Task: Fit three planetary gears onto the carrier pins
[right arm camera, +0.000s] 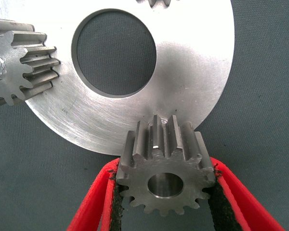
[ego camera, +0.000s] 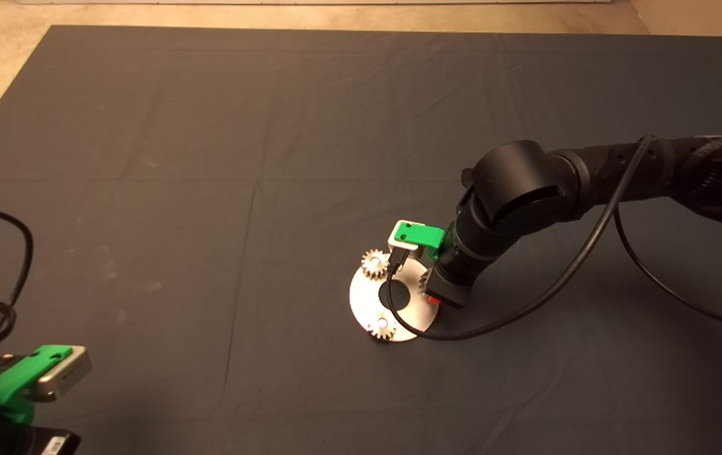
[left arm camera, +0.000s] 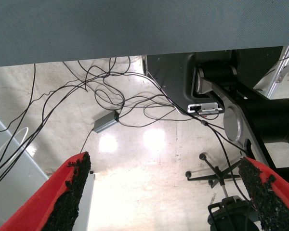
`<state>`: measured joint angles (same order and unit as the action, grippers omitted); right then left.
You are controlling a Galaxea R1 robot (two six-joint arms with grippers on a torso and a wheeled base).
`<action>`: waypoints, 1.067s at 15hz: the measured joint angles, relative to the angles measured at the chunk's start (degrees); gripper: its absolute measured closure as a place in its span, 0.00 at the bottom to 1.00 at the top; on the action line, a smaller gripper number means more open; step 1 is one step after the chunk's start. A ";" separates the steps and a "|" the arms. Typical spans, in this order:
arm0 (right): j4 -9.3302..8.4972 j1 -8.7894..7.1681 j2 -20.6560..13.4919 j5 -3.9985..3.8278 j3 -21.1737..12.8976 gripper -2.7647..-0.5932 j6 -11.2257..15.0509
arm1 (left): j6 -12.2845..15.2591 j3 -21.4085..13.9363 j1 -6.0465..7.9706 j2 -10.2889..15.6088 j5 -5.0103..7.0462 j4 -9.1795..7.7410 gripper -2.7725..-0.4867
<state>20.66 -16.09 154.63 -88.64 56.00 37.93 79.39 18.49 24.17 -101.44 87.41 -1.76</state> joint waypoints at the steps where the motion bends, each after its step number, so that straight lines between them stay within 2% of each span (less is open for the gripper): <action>1: 0.02 0.00 0.00 0.00 0.00 0.80 0.00 | 0.00 0.00 0.00 0.00 0.00 0.00 0.26; 10: 0.06 0.00 0.04 -0.02 -0.02 0.80 0.02 | 0.00 0.00 0.00 0.00 0.00 0.00 0.26; 14: 0.04 0.00 0.65 -0.66 -0.02 0.80 0.02 | 0.00 0.00 0.00 0.01 0.00 0.00 0.26; 16: 0.04 0.02 0.74 -0.66 -0.02 0.80 0.02 | 0.00 0.00 0.00 0.01 0.00 0.00 0.26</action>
<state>20.70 -16.07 155.37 -89.30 55.98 37.95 79.39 18.49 24.17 -101.43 87.41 -1.76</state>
